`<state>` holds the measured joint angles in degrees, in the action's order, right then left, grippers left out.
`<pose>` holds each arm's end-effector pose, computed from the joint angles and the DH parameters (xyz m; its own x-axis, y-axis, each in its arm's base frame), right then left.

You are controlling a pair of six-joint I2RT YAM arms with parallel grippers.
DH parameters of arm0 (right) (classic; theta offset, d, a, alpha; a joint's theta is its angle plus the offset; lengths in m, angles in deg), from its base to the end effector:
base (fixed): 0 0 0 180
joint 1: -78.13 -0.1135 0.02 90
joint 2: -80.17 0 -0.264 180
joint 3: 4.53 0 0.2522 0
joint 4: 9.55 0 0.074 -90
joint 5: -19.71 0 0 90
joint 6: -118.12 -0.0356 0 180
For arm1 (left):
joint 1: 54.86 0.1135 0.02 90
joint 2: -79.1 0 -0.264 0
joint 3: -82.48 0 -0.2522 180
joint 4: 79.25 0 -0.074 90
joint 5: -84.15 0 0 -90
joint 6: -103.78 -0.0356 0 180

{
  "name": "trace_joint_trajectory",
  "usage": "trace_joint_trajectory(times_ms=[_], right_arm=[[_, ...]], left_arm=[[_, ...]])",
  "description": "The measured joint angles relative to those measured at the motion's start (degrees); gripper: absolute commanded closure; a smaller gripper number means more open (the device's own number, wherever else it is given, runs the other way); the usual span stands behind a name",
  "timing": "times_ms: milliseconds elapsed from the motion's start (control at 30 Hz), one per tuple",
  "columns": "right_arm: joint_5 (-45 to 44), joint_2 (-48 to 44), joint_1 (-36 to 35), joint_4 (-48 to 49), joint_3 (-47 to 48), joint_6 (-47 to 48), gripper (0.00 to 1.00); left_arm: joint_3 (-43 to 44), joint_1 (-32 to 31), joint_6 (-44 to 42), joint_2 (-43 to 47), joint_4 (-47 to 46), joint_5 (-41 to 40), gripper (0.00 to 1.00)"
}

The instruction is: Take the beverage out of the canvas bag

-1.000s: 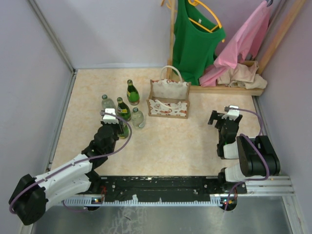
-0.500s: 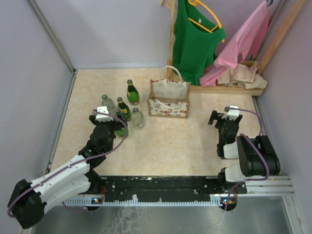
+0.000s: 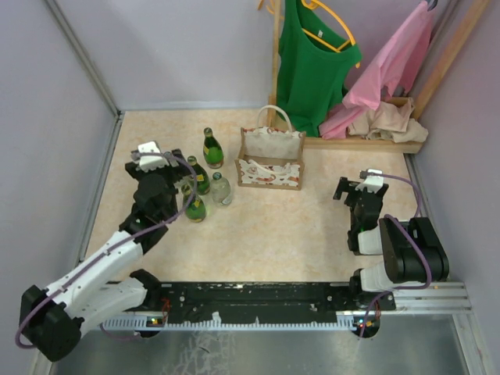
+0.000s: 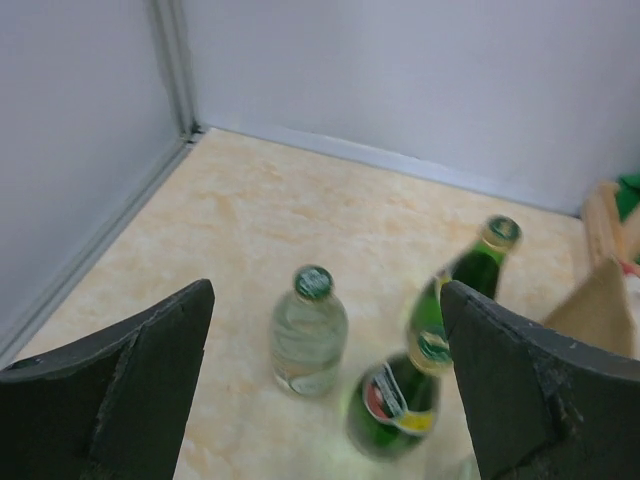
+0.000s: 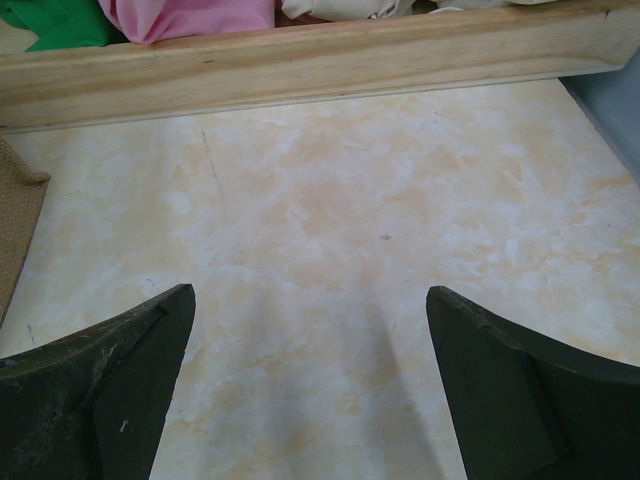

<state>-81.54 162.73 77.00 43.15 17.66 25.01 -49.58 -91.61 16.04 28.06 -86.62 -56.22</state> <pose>0.2185 -0.0026 0.1415 -0.1238 0.0508 -0.9910 0.1809 0.9831 0.0278 0.1785 -0.0991 0.3123 0.0688 -0.0828 -0.9942 -0.2312 0.9681 -0.0966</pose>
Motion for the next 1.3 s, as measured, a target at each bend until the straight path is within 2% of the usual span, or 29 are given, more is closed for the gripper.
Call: trace_joint_trajectory(times_ms=[200, 400, 500, 667, 833, 1133, 1300], right_arm=[[0.0, 0.0, 0.0, 0.0, 0.0, 0.0, 0.01], [0.0, 0.0, 0.0, 0.0, 0.0, 0.0, 0.01], [0.0, 0.0, 0.0, 0.0, 0.0, 0.0, 0.01], [0.0, 0.0, 0.0, 0.0, 0.0, 0.0, 0.01], [0.0, 0.0, 0.0, 0.0, 0.0, 0.0, 0.01], [0.0, 0.0, 0.0, 0.0, 0.0, 0.0, 0.01], [0.0, 0.0, 0.0, 0.0, 0.0, 0.0, 0.01]], left_arm=[[5.2, 17.9, 5.1, -1.9, 6.5, 6.3, 0.0], [4.7, 29.4, 7.2, -1.4, 8.2, 7.1, 0.0], [2.7, 38.2, 9.1, -0.8, 8.0, 9.5, 0.0], [1.9, 51.3, 11.4, -7.1, 7.5, 15.9, 0.0], [0.0, 56.3, 10.5, -14.9, 4.5, 22.3, 0.0], [-11.5, 56.4, 6.5, -14.5, -10.5, 30.6, 0.0], [-13.3, 56.5, 5.4, -14.5, -14.7, 32.9, 0.0]])
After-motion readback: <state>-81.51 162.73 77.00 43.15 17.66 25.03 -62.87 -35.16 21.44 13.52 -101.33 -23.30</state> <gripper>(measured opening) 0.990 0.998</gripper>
